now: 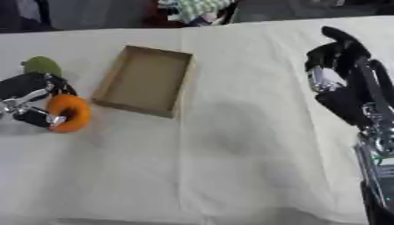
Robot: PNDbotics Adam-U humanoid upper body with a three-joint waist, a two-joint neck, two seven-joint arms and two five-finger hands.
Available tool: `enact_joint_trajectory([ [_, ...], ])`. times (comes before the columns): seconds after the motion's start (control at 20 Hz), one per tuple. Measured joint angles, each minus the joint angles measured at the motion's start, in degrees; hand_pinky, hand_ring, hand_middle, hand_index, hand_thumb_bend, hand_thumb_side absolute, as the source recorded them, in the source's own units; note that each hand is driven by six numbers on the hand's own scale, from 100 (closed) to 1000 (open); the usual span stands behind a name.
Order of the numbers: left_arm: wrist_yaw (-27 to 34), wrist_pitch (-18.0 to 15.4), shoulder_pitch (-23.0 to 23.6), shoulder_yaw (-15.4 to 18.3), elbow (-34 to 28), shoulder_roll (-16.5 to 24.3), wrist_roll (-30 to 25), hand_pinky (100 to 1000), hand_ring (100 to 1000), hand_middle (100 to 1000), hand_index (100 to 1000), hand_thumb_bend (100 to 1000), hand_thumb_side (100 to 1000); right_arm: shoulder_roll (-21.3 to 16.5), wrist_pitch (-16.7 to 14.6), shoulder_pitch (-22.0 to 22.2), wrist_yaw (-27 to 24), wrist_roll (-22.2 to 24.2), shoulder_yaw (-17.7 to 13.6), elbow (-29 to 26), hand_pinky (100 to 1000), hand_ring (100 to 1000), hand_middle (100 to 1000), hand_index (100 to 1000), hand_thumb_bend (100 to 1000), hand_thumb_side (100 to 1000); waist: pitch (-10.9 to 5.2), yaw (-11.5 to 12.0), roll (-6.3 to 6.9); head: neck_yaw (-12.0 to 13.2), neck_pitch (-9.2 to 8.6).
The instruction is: Pick up objects on the table and place them in the box.
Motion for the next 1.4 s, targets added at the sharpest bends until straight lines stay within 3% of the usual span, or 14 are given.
enact_joint_trajectory([
  [0.2,2.6,0.9,-1.1,0.7,-2.2,0.0,2.2,514,367,348,559,109,139,0.0,0.0,0.0,0.0,0.0,0.0,0.0,743,630,618,914,100,459,0.0,0.1,-0.22,0.0,0.0],
  [0.5,5.4,2.0,-9.2,1.5,-3.4,-1.5,2.9,519,367,349,563,100,139,0.0,0.0,0.0,0.0,0.2,0.2,0.0,743,630,619,914,100,459,-0.02,0.1,-0.47,0.3,0.0],
  [0.75,2.5,1.7,-16.3,1.1,2.9,-6.5,3.4,532,391,374,590,126,159,0.1,0.0,-0.1,0.0,0.5,0.4,0.0,743,630,618,914,100,455,0.07,-1.0,-0.79,1.1,0.0],
  [0.95,-2.5,1.4,-19.2,1.1,9.6,-11.0,5.6,549,424,410,631,145,204,0.5,-0.1,-0.5,-0.1,0.6,0.6,0.0,743,630,618,914,100,453,0.47,-1.7,-0.84,1.6,0.0],
  [1.1,-6.1,1.6,-20.7,1.8,14.0,-13.9,8.2,590,503,500,748,228,312,0.6,-0.1,-0.6,-0.1,0.6,0.7,0.0,743,630,618,914,100,452,0.57,-2.1,-0.8,1.7,0.0],
  [1.15,-7.4,1.8,-21.0,2.0,15.4,-14.9,9.3,590,503,500,748,228,312,0.6,0.0,-0.6,-0.1,0.7,0.8,0.0,743,630,618,914,100,452,0.61,-2.2,-0.76,1.8,0.0],
  [1.25,-9.8,2.1,-21.3,2.5,17.6,-16.6,11.4,649,598,627,869,425,495,0.8,0.0,-0.6,-0.1,0.8,0.9,0.0,743,630,618,914,100,451,0.66,-2.5,-0.69,1.8,0.0],
  [1.4,-12.2,2.1,-21.3,3.3,19.2,-17.6,14.2,691,663,743,920,588,698,1.0,0.1,-0.6,-0.1,0.8,0.9,0.0,742,629,618,914,100,447,0.69,-2.6,-0.67,1.9,0.0],
])
